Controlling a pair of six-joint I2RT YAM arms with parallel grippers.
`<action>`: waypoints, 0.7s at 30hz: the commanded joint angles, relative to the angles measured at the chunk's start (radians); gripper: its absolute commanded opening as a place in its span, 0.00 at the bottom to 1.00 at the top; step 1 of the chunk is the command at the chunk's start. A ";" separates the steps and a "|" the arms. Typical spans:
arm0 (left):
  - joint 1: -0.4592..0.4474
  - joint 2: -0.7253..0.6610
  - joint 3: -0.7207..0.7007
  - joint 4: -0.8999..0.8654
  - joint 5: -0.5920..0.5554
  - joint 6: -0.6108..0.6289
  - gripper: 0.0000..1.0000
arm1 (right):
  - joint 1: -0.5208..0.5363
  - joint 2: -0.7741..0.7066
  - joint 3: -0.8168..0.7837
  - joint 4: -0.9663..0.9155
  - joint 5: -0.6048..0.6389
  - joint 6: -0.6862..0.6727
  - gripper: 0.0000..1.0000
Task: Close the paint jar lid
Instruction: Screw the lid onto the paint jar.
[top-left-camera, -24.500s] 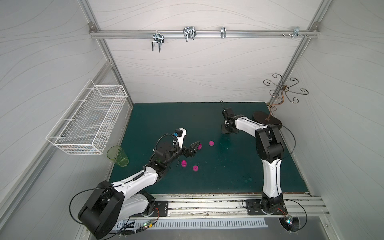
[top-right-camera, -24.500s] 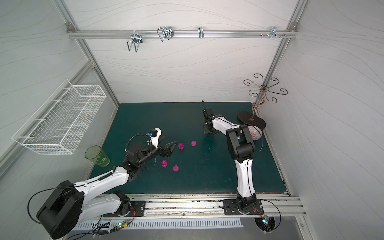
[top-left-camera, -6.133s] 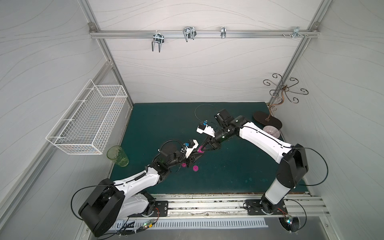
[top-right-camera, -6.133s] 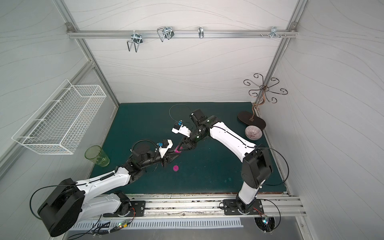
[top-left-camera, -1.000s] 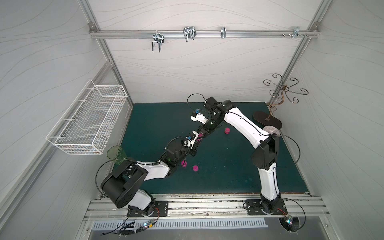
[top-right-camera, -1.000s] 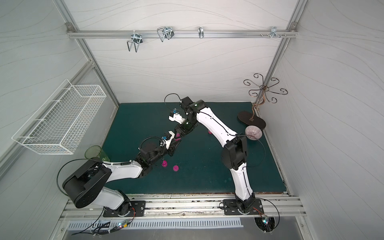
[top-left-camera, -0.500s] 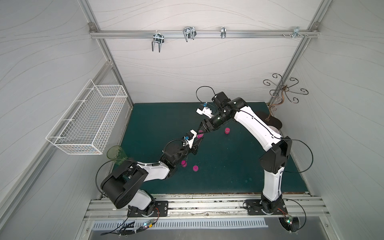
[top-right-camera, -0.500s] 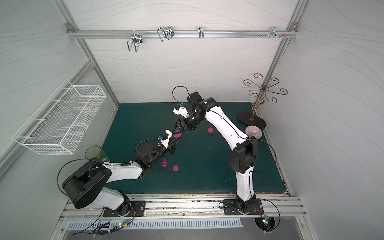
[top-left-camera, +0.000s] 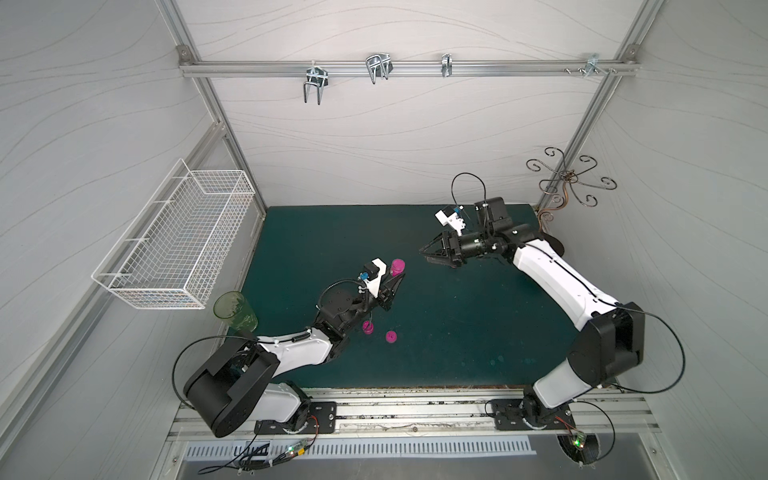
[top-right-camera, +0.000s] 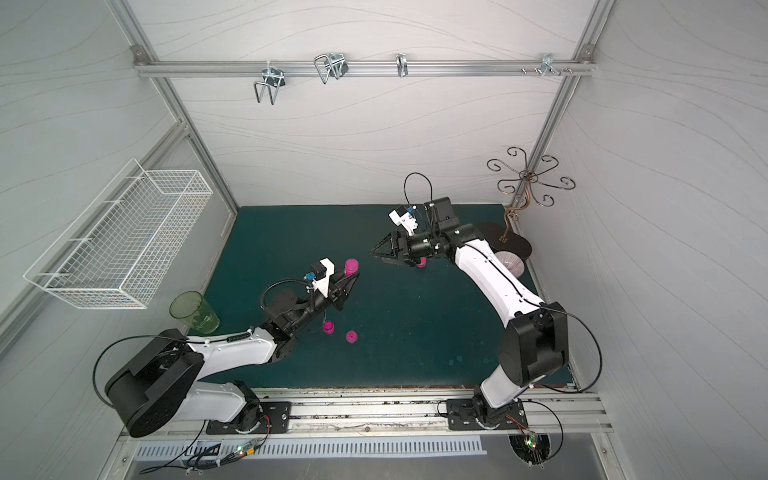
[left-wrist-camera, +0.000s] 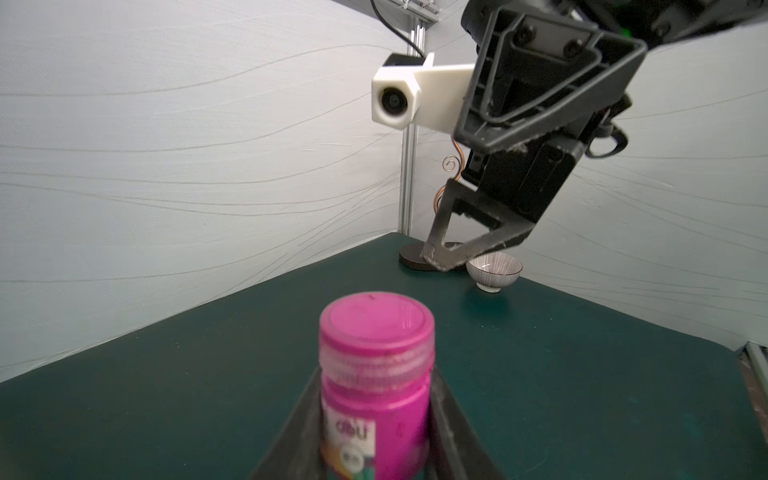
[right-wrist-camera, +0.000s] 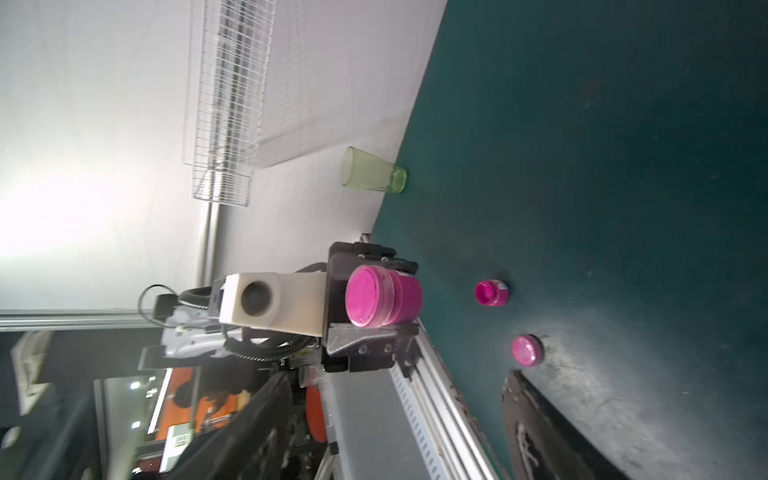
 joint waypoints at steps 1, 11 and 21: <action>0.003 -0.007 0.045 0.121 0.057 -0.078 0.00 | 0.009 -0.036 -0.160 0.523 -0.111 0.358 0.82; 0.003 0.000 0.053 0.176 0.079 -0.130 0.00 | 0.076 0.002 -0.359 1.016 -0.098 0.701 0.83; 0.003 0.043 0.046 0.241 0.092 -0.120 0.00 | 0.118 0.109 -0.421 1.513 -0.071 1.055 0.86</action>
